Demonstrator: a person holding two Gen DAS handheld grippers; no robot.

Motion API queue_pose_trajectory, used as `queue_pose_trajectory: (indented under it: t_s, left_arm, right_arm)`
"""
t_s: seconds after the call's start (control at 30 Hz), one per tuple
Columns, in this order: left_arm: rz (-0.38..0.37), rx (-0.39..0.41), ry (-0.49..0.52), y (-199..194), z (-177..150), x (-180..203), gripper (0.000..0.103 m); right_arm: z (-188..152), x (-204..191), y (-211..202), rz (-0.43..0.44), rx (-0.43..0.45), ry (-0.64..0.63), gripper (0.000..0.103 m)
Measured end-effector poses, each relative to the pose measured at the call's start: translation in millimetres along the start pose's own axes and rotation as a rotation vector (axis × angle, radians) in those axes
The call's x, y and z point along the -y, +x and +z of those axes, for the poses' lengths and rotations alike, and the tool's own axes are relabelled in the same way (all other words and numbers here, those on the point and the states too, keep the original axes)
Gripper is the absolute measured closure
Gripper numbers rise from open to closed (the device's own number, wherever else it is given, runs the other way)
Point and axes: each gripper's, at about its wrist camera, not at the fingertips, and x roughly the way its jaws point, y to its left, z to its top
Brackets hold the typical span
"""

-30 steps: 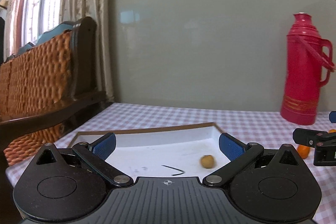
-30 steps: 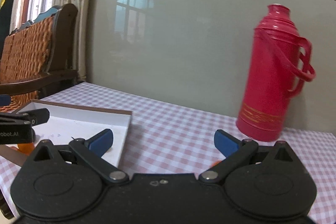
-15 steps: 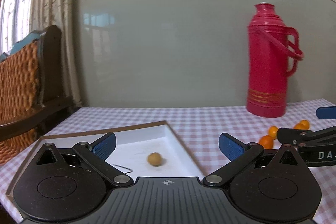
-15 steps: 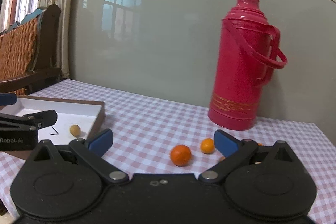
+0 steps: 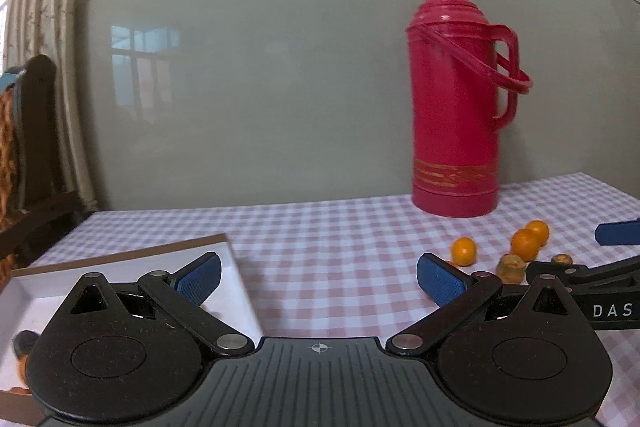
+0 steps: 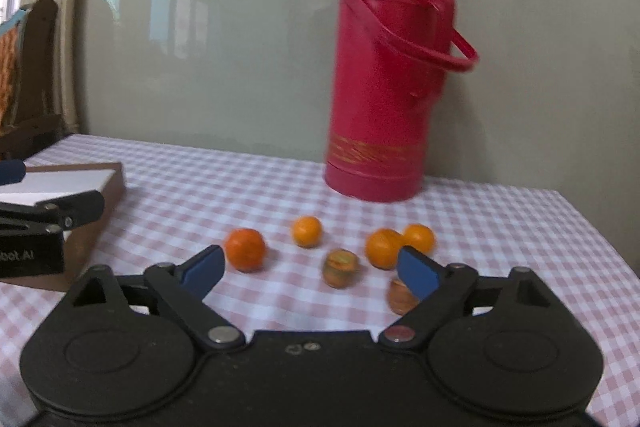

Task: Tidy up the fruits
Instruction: 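Move both tools back to the fruits and grasp a carrot piece with the right tool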

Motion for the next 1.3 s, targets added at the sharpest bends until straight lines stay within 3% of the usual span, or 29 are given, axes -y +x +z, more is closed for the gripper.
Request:
queue_pose_trajectory:
  t_s: [0.23,0.47,0.63,0.73,0.93,1.07,1.23,1.3]
  left_arm:
    - [-0.045,-0.030,0.028,20,-2,25,0.000]
    - [-0.064,-0.090,0.072,47,-4,50,0.000]
    - [-0.084,-0.118,0.048,62,-6,55,0.001]
    - [-0.104,-0.170,0.037,76,-8,59,0.016]
    - [-0.131,-0.212,0.052,91,-11,72,0.018]
    - [-0.150,-0.236,0.056,97,-11,79,0.028]
    - [-0.166,-0.260,0.068,105,-10,88,0.032]
    - [-0.164,-0.282,0.080,109,-10,91,0.040]
  right_arm:
    - [-9,25,16,-0.050,-0.047,0.026,0.024]
    - [-10,39,41,-0.076,-0.104,0.051,0.032]
    - [-12,45,57,-0.073,-0.141,0.066,0.041]
    - [-12,48,65,-0.064,-0.158,0.072,0.048]
    - [-11,53,74,-0.054,-0.179,0.080,0.052]
    - [-11,58,77,-0.044,-0.192,0.099,0.066]
    - [-11,59,78,-0.040,-0.199,0.105,0.071]
    - [-11,61,78,-0.040,-0.200,0.109,0.077]
